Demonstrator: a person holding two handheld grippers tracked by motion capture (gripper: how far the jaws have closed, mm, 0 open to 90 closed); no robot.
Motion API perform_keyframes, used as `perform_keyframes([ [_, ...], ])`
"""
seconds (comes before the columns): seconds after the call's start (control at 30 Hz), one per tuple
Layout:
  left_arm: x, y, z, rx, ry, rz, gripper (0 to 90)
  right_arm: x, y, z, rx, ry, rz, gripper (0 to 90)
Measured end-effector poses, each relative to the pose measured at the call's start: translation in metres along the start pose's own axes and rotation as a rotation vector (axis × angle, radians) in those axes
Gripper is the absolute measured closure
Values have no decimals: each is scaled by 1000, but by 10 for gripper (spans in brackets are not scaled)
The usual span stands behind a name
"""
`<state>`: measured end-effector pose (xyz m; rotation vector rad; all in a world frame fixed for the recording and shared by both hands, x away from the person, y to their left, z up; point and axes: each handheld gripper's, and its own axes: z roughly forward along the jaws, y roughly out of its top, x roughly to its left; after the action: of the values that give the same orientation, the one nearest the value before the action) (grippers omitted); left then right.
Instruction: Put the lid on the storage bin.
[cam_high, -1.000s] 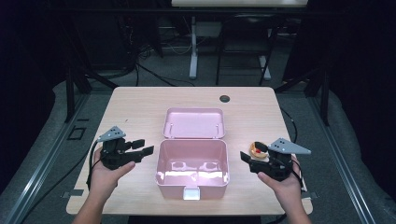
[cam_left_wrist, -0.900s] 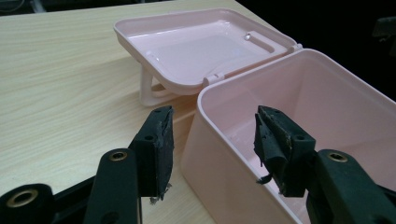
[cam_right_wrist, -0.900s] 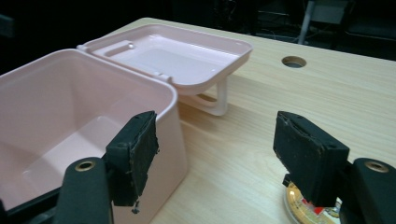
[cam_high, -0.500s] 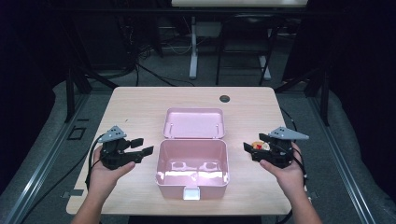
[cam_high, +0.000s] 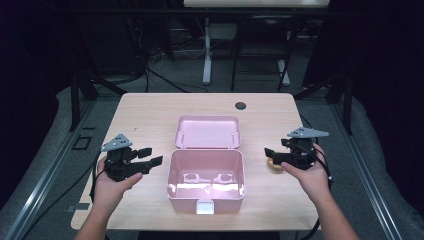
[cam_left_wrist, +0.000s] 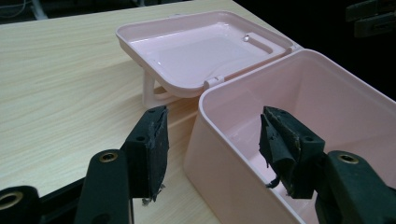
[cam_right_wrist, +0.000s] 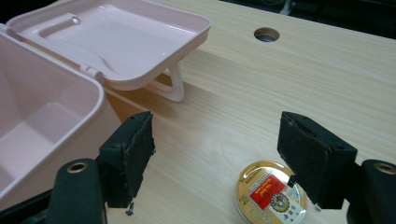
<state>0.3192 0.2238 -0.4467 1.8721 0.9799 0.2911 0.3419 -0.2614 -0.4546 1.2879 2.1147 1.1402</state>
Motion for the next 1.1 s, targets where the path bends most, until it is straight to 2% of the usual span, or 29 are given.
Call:
perform_keyframes([
  [0.13, 0, 1, -1, 5, -2, 0, 425, -3, 2, 3, 31, -14, -7, 262],
  [0.2, 0, 1, -3, 9, -2, -1, 428, -7, 5, 9, 73, -26, -15, 256],
  [0.23, 0, 1, -4, 9, -2, -3, 428, -7, 5, 9, 73, -26, -15, 256],
  [0.27, 1, 1, -5, 6, 0, -2, 430, -10, 5, 14, 113, -29, -17, 253],
  [0.3, 1, 1, -5, 6, 0, -2, 430, -10, 5, 14, 113, -29, -17, 253],
  [0.33, 2, 2, -7, 3, -2, -4, 431, -12, 6, 17, 152, -38, -23, 247],
  [0.53, 4, 2, -11, -2, 0, -5, 430, -14, 11, 25, 210, -57, -52, 237],
  [0.63, 5, 2, -12, -9, 1, -6, 430, -17, 13, 30, 231, -57, -48, 231],
  [0.8, 7, 3, -15, -13, 4, -12, 430, -20, 14, 38, 304, -58, -48, 225],
  [0.9, 8, 4, -18, -21, 10, -20, 430, -21, 14, 41, 329, -62, -48, 213],
  [1.1, 9, 4, -18, -11, 11, -17, 430, -29, 14, 52, 403, -75, -39, 189],
])
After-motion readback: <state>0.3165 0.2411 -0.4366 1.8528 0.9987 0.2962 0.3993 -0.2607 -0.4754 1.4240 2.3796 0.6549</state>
